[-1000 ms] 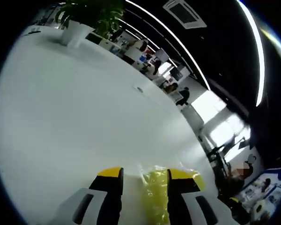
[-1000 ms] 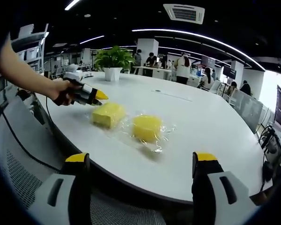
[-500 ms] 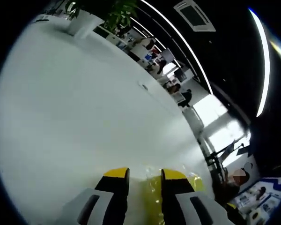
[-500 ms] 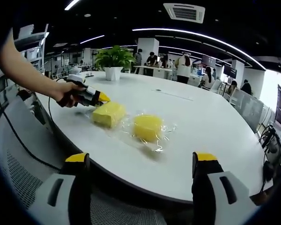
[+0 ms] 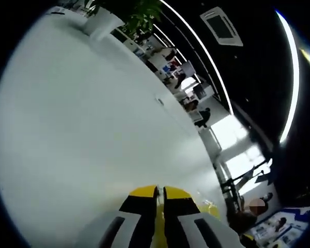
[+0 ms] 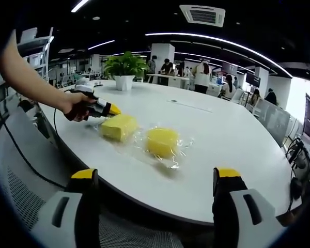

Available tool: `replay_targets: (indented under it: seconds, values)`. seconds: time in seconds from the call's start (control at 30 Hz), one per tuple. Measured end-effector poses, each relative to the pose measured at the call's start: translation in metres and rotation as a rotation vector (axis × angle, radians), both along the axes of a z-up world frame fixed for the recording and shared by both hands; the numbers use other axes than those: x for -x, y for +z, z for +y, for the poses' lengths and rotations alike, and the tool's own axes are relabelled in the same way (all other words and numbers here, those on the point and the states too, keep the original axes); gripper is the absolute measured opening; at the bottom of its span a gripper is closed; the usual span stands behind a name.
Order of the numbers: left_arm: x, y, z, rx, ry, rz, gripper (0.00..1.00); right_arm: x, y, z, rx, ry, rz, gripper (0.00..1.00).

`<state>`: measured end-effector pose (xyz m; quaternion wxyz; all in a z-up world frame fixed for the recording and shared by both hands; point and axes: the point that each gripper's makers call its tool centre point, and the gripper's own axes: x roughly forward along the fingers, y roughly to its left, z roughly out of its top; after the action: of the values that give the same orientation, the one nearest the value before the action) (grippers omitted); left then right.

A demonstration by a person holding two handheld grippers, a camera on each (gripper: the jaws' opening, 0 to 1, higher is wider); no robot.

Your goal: Compare the silicone blocks by pressing each to a similar depth, holding the contact briefly, and releasing to observe deformation and rebound differences across the visible hardness samples.

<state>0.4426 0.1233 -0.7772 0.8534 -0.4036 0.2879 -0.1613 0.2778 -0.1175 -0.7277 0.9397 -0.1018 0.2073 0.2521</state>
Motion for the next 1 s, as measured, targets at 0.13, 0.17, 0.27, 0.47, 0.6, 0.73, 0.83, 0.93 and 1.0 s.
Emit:
replay_targets:
  seconds: [0.13, 0.17, 0.27, 0.47, 0.6, 0.73, 0.83, 0.93, 1.0]
  values:
    - [0.001, 0.000, -0.001, 0.017, -0.021, 0.033, 0.00, 0.000, 0.000, 0.000, 0.000, 0.002, 0.002, 0.85]
    - [0.000, 0.000, 0.000, -0.009, -0.032, 0.020, 0.00, 0.000, 0.000, 0.001, 0.000, 0.003, 0.002, 0.85]
    - [0.000, 0.007, -0.002, -0.067, -0.083, -0.041, 0.00, 0.000, -0.001, 0.001, 0.000, 0.003, 0.003, 0.85]
    - [0.000, 0.036, -0.013, -0.022, -0.125, -0.158, 0.00, 0.000, -0.002, 0.000, 0.008, 0.004, 0.007, 0.85]
    - [-0.004, 0.063, -0.010, 0.032, -0.104, -0.237, 0.00, 0.001, -0.002, 0.000, 0.011, 0.005, 0.009, 0.85]
    - [-0.004, 0.082, -0.007, 0.056, -0.106, -0.287, 0.00, 0.002, -0.003, 0.001, 0.014, 0.013, 0.016, 0.85]
    - [0.000, 0.098, -0.009, 0.067, -0.131, -0.327, 0.00, 0.002, -0.003, 0.001, 0.016, 0.012, 0.016, 0.85]
    - [0.005, 0.111, -0.014, 0.066, -0.169, -0.362, 0.00, 0.002, -0.003, 0.000, 0.022, 0.009, 0.020, 0.85]
    - [0.010, 0.120, -0.019, 0.051, -0.209, -0.390, 0.00, 0.003, -0.003, 0.001, 0.023, 0.012, 0.021, 0.86]
